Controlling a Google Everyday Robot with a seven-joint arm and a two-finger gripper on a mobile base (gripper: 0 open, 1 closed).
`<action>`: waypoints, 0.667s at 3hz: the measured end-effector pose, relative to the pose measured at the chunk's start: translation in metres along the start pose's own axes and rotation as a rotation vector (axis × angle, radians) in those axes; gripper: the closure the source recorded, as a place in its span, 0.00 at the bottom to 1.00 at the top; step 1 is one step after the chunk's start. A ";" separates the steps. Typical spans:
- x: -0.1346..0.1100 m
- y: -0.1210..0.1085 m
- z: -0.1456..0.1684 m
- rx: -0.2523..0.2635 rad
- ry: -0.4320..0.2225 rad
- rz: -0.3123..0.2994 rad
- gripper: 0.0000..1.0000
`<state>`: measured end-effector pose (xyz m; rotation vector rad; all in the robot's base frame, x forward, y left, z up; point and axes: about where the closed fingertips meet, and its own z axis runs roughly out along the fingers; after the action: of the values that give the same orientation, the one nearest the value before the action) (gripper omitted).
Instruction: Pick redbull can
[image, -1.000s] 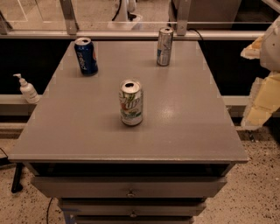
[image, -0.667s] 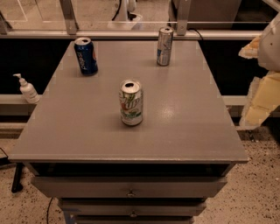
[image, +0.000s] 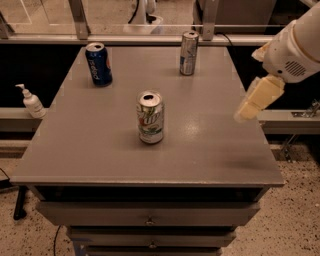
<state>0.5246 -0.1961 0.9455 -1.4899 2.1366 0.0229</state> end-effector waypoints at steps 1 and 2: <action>-0.029 -0.044 0.041 0.065 -0.147 0.055 0.00; -0.062 -0.087 0.072 0.125 -0.295 0.104 0.00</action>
Offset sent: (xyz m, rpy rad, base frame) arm 0.1951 0.0602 -0.0085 0.4415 -0.3117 -0.1011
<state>0.6463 -0.1542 0.9343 -1.2206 1.9376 0.1353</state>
